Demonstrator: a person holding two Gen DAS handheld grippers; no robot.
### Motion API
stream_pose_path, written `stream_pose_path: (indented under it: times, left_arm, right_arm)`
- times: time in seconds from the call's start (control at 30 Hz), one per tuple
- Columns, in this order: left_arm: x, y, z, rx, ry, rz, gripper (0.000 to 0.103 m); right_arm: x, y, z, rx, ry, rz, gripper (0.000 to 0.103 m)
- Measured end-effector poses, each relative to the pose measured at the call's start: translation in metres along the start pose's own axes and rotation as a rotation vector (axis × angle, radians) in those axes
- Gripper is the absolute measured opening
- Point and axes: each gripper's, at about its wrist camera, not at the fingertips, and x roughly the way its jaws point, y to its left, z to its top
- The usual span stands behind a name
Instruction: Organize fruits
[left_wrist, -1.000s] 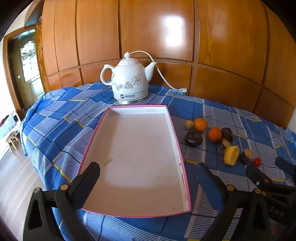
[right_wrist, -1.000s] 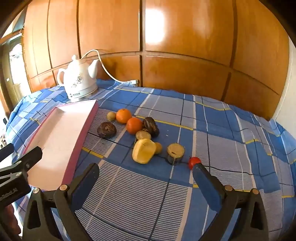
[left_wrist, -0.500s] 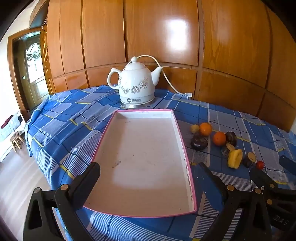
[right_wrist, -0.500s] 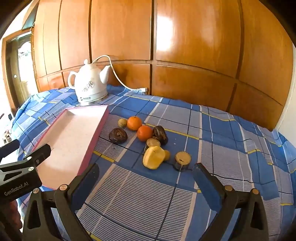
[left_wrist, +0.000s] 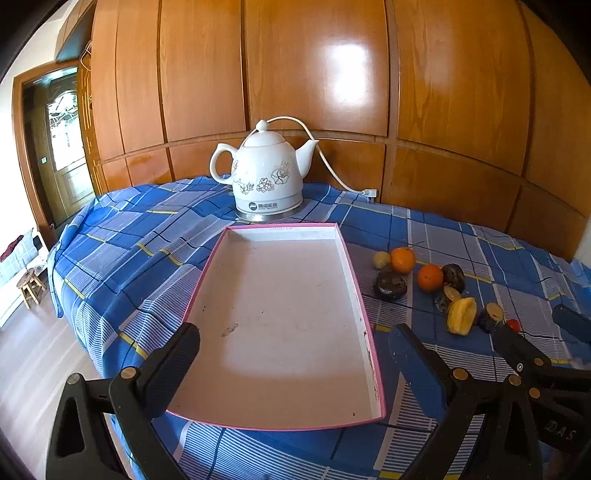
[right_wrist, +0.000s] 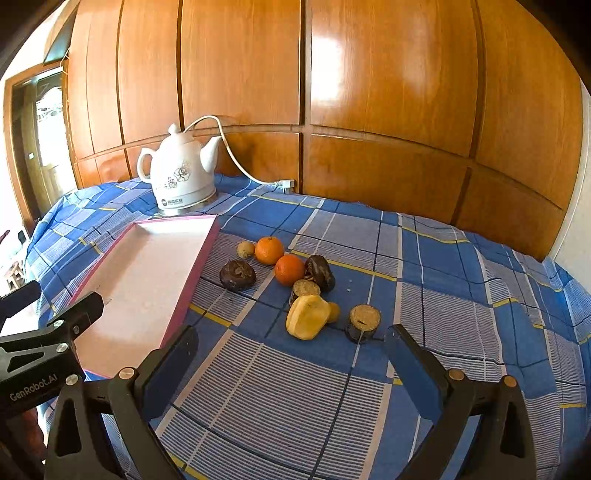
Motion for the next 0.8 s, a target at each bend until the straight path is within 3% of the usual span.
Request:
stream_pose_path:
  times: [0.8]
  left_arm:
    - [-0.001, 0.0006, 0.0002, -0.007, 0.008, -0.006, 0.103]
  right_arm:
    - [-0.0005, -0.0103, 0.0031, 0.027, -0.015, 0.02, 0.098]
